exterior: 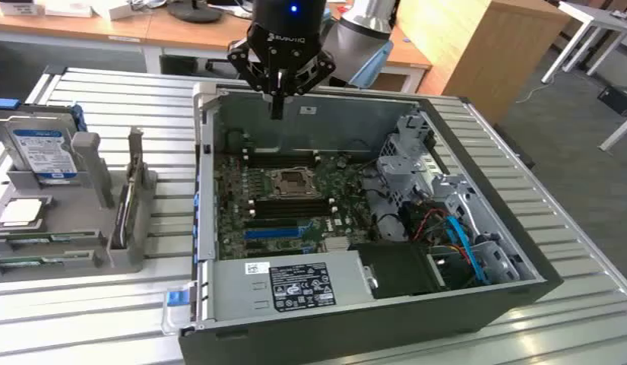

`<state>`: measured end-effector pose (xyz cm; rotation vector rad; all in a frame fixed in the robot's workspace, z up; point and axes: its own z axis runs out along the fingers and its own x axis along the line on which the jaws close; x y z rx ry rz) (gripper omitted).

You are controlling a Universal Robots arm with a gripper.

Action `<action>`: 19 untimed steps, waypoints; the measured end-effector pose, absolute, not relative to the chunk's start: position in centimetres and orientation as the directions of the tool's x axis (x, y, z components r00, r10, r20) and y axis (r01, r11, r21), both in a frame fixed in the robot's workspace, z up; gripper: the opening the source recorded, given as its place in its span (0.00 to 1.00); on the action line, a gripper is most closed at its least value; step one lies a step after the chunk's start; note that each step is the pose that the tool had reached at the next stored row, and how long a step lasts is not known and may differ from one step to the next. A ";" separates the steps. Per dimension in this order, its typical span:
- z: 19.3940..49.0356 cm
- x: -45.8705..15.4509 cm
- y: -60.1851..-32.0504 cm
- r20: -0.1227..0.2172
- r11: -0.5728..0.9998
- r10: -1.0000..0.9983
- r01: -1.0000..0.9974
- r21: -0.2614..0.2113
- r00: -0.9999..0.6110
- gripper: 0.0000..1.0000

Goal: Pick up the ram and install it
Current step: 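Reach for the ram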

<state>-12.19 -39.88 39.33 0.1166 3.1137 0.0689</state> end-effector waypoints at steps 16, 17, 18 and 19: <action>39.3 -12.5 -39.9 -0.023 0.996 0.075 0.074 0.045 -0.997 0.11; 39.3 -12.7 -39.9 -0.023 0.996 0.075 0.074 0.045 -0.997 0.11; 39.3 -12.9 -39.9 -0.023 0.996 0.075 0.074 0.045 -0.997 0.11; 39.3 -13.1 -39.9 -0.023 0.996 0.075 0.074 0.045 -0.997 0.11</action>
